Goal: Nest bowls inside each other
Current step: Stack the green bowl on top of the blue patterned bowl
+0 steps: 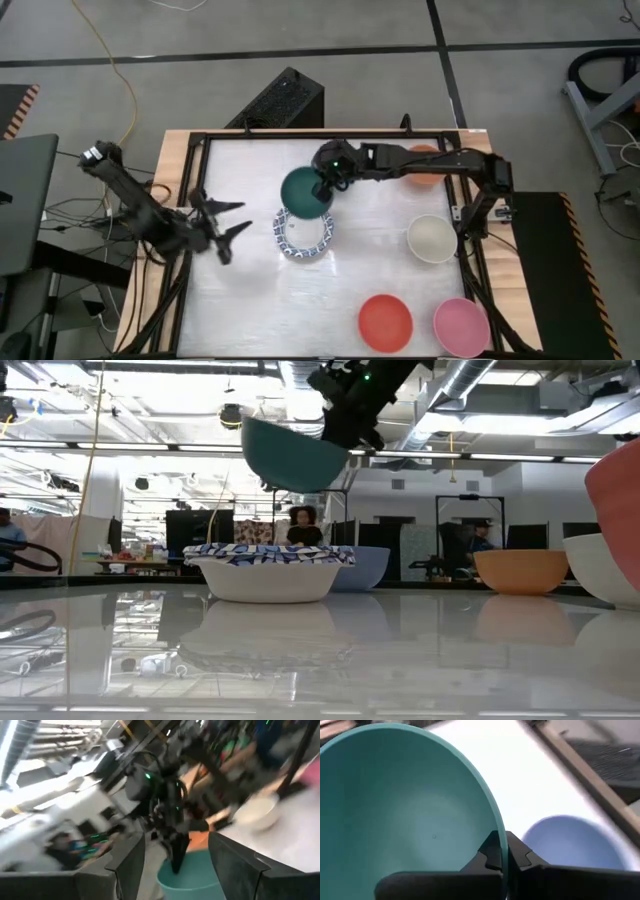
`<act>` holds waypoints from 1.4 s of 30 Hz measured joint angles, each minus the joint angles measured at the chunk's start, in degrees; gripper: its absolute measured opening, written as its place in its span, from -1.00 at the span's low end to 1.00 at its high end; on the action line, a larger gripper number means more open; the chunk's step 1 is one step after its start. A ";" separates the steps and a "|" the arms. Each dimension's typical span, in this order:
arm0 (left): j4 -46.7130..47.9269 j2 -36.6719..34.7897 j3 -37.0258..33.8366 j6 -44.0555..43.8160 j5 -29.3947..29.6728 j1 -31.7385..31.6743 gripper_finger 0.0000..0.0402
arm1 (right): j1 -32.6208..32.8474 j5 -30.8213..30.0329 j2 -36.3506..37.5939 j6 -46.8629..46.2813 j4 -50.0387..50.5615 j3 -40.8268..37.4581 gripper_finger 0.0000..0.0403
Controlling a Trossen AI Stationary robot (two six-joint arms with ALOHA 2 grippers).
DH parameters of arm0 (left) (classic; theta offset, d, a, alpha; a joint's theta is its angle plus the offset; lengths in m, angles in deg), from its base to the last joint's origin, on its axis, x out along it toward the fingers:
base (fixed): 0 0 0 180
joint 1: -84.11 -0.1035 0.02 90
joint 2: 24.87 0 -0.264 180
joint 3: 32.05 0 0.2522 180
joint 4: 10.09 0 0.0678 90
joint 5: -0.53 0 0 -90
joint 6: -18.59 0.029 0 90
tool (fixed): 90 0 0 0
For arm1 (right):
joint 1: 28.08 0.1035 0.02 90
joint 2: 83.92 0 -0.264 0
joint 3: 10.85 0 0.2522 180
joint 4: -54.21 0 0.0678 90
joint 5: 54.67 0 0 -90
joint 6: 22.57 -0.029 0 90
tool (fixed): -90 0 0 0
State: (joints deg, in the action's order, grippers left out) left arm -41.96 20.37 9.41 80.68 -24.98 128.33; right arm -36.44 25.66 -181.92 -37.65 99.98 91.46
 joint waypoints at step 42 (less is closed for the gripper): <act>66.06 -26.99 11.43 -58.30 -39.85 -0.72 0.04 | 1.99 8.47 -5.67 -6.41 -6.08 -6.28 -0.97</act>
State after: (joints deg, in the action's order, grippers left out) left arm 24.10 -6.61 20.85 22.38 -64.83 127.62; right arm -34.45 34.13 -187.59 -44.05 93.90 85.19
